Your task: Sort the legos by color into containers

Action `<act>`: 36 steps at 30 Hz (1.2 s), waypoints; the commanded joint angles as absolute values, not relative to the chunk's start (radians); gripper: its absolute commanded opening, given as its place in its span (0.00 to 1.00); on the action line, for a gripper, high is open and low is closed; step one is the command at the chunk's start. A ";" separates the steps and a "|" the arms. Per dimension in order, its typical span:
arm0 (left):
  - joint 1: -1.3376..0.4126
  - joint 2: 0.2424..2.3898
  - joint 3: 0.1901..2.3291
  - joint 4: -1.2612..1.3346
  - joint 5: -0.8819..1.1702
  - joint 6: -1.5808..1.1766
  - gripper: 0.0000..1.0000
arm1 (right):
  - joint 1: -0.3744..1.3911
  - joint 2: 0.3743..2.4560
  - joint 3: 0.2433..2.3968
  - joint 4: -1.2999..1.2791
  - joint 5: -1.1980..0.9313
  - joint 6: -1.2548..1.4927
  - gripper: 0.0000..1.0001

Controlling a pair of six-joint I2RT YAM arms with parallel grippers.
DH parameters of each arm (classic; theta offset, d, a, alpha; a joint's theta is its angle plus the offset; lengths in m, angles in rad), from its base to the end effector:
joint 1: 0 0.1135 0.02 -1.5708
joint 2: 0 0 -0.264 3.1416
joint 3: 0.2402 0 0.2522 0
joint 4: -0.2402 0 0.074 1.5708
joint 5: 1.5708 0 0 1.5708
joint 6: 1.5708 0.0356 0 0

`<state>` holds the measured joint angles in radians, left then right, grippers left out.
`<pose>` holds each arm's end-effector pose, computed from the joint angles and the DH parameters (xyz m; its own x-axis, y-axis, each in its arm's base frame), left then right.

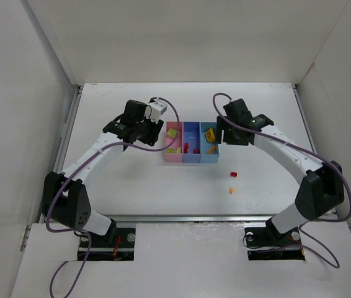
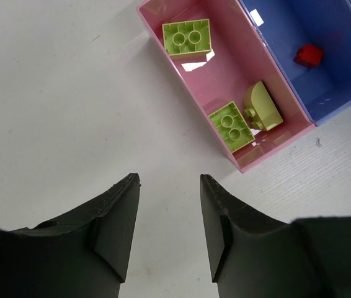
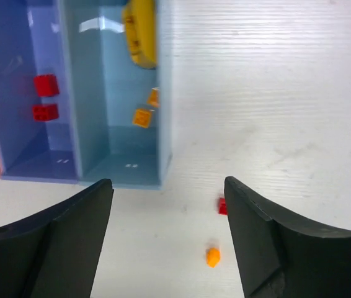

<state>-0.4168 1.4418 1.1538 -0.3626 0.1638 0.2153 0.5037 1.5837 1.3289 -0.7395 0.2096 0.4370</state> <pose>0.2946 -0.1368 0.2972 -0.4303 0.4211 -0.7985 0.6244 0.7776 0.0735 0.2969 0.1552 0.2826 -0.8230 0.0191 -0.5677 -0.0270 0.9970 0.0726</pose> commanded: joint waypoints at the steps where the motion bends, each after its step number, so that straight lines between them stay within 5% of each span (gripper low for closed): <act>1: -0.411 1.396 1.152 -0.344 0.161 0.202 0.42 | 0.428 1.511 1.232 -0.767 0.198 0.512 0.79; 15: -0.411 1.396 1.152 -0.344 0.161 0.202 0.42 | 0.377 1.588 0.960 -0.675 0.043 0.541 0.71; 28: -0.411 1.396 1.161 -0.344 0.161 0.193 0.42 | 0.377 1.658 0.969 -0.647 0.089 0.532 0.25; 31: -0.411 1.405 1.161 -0.344 0.161 0.193 0.42 | 0.377 1.658 0.979 -0.669 0.116 0.532 0.01; 36: -0.411 1.405 1.161 -0.344 0.161 0.193 0.42 | 0.377 1.554 1.087 -0.771 0.305 0.578 0.00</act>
